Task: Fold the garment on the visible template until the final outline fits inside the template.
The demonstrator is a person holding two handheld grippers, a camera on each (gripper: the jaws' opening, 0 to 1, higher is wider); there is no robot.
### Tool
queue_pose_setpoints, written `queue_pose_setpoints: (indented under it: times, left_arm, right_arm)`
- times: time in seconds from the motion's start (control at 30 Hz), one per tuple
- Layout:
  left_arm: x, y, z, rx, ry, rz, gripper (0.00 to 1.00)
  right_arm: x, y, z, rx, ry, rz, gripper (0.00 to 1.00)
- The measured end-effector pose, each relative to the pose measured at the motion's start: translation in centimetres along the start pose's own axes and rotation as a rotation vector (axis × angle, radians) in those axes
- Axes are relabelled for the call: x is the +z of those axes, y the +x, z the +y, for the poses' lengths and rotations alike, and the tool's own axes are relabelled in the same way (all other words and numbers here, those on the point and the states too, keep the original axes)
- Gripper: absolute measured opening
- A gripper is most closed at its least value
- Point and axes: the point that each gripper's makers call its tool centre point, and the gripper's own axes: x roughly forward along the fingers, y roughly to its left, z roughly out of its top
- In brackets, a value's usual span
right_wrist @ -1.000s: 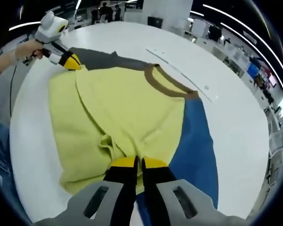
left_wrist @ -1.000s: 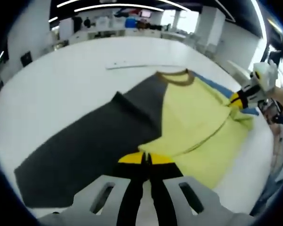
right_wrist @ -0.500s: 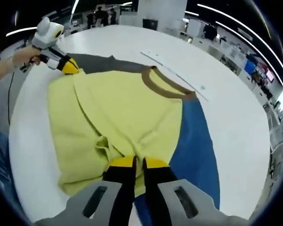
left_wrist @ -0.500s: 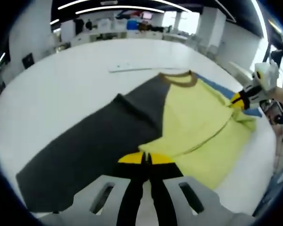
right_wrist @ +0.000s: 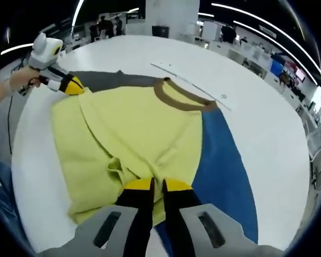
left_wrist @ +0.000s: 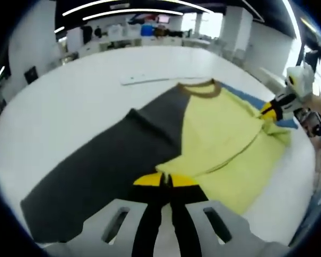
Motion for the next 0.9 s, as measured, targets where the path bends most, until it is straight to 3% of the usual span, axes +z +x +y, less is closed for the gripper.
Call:
queue_pose_setpoints:
  times: [0.33, 0.9]
  left_arm:
    - [0.6, -0.3, 0.1, 0.002, -0.001, -0.026, 0.03]
    - [2.6, -1.6, 0.2, 0.029, 0.027, -0.089, 0.17]
  right_arm:
    - [0.3, -0.4, 0.2, -0.003, 0.025, -0.021, 0.06]
    - [1.4, -1.9, -0.1, -0.044, 0.006, -0.07, 0.23]
